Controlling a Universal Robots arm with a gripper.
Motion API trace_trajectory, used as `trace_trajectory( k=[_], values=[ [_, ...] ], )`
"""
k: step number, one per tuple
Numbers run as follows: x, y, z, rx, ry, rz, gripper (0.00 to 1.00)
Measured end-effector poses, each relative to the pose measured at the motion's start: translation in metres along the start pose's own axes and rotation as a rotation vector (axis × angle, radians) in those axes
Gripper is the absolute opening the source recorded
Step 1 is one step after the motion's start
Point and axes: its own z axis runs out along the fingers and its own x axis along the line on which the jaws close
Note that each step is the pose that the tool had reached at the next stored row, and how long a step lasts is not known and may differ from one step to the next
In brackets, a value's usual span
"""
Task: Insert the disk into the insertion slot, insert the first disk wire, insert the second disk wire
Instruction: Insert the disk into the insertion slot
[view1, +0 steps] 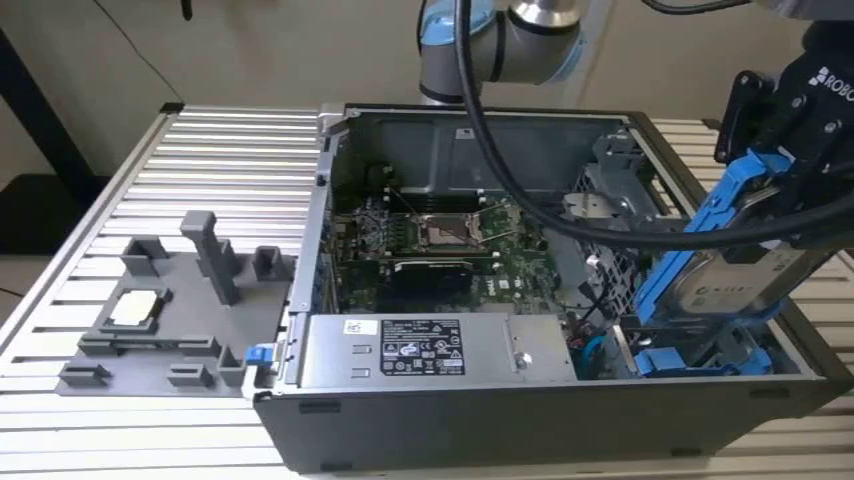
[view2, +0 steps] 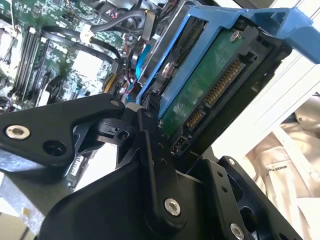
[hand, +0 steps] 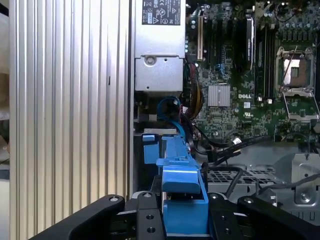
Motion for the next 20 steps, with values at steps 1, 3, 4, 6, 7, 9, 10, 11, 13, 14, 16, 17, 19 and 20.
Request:
trace_trajectory(
  k=[1,3,4,6,7,9,10,11,13,14,16,17,19,20],
  values=[
    [0.0003,-0.0003,0.0013,0.0000,0.0000,0.000,0.33],
    [0.0007,-0.0009,0.0038,0.0000,0.0000,0.000,0.33],
    [0.0009,-0.0011,0.0050,0.0000,0.0001,0.000,0.33],
    [0.0009,-0.0016,0.0073,0.0000,0.0002,-0.001,0.33],
    [0.0010,-0.0017,0.0084,0.0000,0.0002,-0.001,0.33],
    [0.0010,-0.0020,0.0106,0.0000,0.0002,-0.001,0.33],
    [0.0010,-0.0020,0.0118,0.0000,0.0003,-0.001,0.33],
    [0.0010,-0.0021,0.0133,0.0000,0.0001,-0.001,0.33],
    [0.0010,-0.0023,0.0161,0.0001,0.0000,-0.001,0.33],
    [0.0010,-0.0023,0.0175,0.0001,0.0002,-0.001,0.33],
    [0.0010,-0.0025,0.0205,0.0003,0.0001,-0.001,0.33],
    [0.0010,-0.0025,0.0219,0.0003,0.0002,-0.001,0.33],
    [0.0009,-0.0026,0.0241,0.0004,0.0002,-0.001,0.33],
    [0.0010,-0.0026,0.0251,0.0003,0.0001,-0.001,0.33]
  ],
)
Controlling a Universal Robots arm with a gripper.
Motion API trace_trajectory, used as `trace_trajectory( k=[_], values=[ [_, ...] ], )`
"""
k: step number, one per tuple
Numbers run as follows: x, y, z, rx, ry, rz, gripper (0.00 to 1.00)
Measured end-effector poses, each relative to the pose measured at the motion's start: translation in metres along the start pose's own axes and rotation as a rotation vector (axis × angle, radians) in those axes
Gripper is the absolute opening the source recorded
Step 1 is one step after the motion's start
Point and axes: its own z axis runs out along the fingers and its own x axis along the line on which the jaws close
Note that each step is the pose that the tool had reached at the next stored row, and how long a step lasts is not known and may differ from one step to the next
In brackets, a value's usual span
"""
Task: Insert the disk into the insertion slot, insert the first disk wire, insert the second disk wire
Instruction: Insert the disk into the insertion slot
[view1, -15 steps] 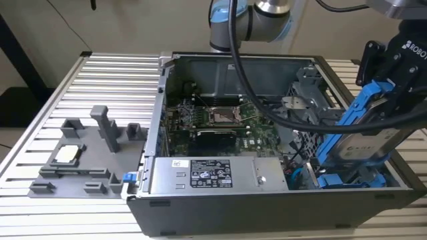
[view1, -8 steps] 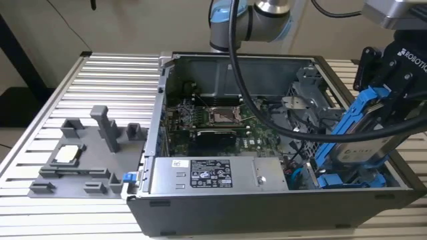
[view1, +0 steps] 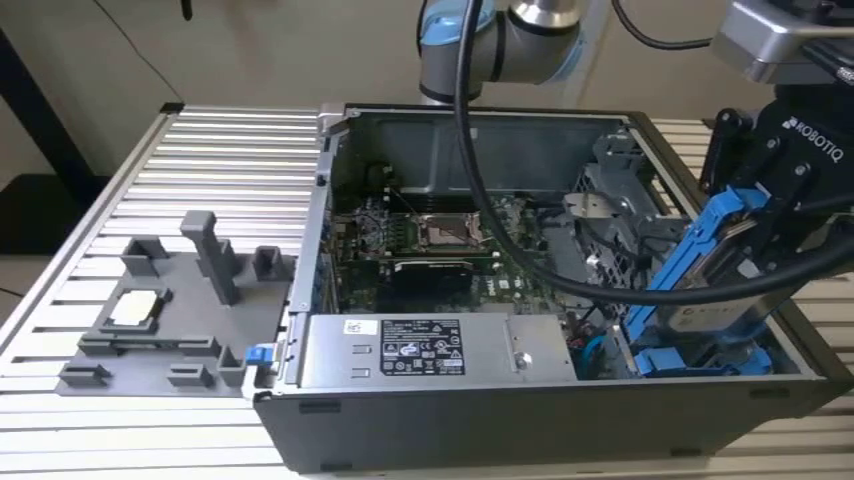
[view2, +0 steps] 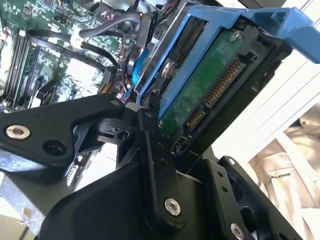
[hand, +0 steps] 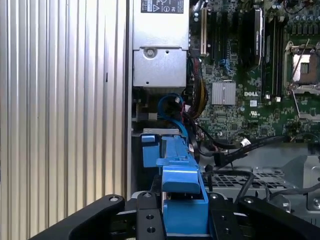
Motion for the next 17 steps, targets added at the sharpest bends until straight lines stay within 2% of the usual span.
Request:
trace_trajectory(
  k=[8,17],
  values=[
    [0.0011,-0.0007,0.0078,0.0000,0.0000,0.000,0.33],
    [0.0010,-0.0014,0.0230,0.0001,0.0000,0.000,0.33]
  ],
)
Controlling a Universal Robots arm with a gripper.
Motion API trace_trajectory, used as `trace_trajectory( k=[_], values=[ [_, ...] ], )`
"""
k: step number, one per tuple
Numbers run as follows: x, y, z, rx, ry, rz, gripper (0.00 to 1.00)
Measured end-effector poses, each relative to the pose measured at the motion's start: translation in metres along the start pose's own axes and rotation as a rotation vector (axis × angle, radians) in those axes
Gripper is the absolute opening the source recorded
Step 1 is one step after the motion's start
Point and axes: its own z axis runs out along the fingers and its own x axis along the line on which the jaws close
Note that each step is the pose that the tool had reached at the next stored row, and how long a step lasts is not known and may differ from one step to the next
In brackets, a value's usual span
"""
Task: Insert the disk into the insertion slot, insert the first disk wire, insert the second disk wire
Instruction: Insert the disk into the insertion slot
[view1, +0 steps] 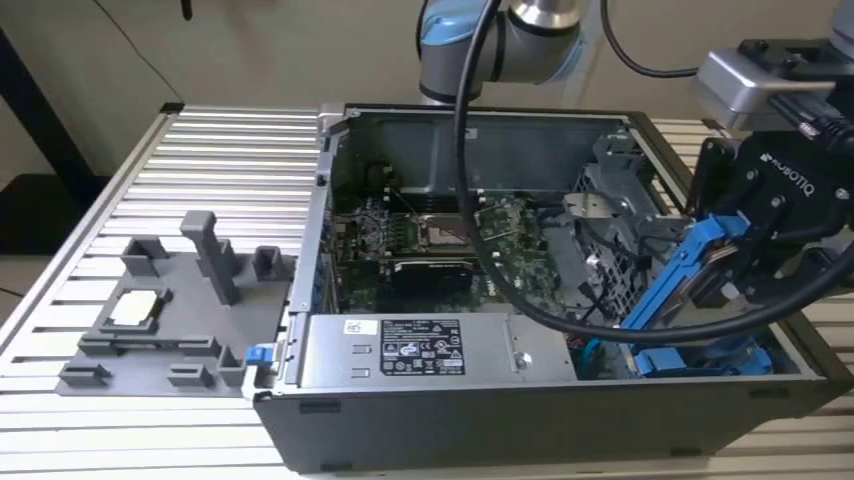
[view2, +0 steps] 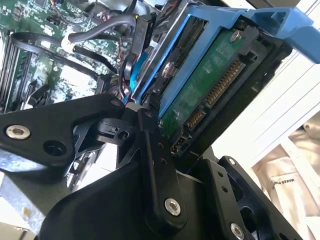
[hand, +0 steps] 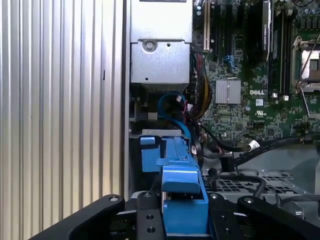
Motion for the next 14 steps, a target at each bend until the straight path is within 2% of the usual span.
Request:
trace_trajectory(
  k=[14],
  values=[
    [-0.0040,-0.0018,0.0136,0.0001,-0.0020,0.000,0.33]
  ],
)
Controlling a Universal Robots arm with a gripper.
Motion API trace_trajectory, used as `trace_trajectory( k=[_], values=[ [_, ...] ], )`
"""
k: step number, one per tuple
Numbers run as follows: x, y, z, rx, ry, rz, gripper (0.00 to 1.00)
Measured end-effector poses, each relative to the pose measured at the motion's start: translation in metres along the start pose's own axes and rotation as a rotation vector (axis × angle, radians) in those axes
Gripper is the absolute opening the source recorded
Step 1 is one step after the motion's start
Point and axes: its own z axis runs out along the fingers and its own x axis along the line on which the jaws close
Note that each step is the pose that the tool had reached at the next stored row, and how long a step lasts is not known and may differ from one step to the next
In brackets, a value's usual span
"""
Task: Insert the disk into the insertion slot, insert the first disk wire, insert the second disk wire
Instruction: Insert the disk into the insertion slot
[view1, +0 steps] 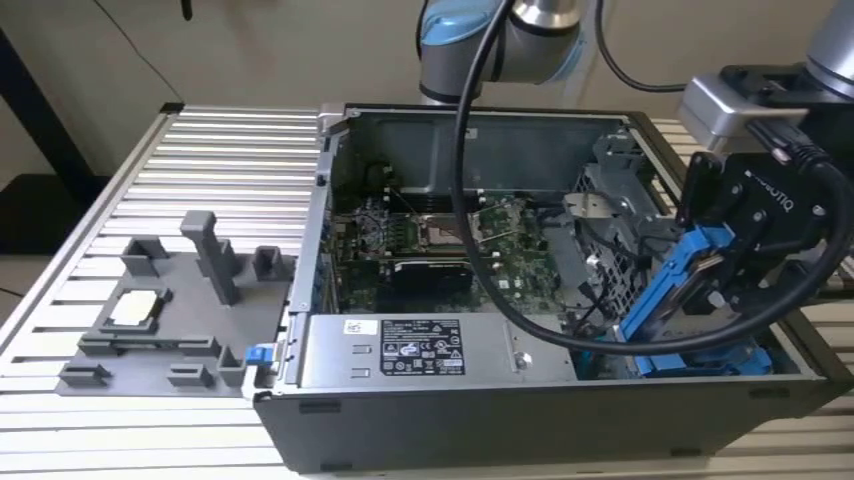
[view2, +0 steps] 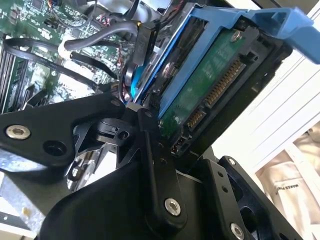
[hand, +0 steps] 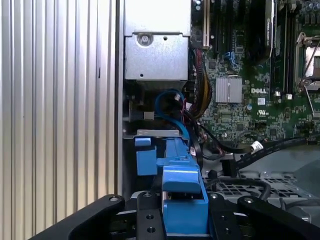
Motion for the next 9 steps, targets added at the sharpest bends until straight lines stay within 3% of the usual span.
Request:
trace_trajectory(
  k=[9],
  values=[
    [-0.0024,-0.0006,0.0025,0.0000,-0.0001,0.000,0.33]
  ],
)
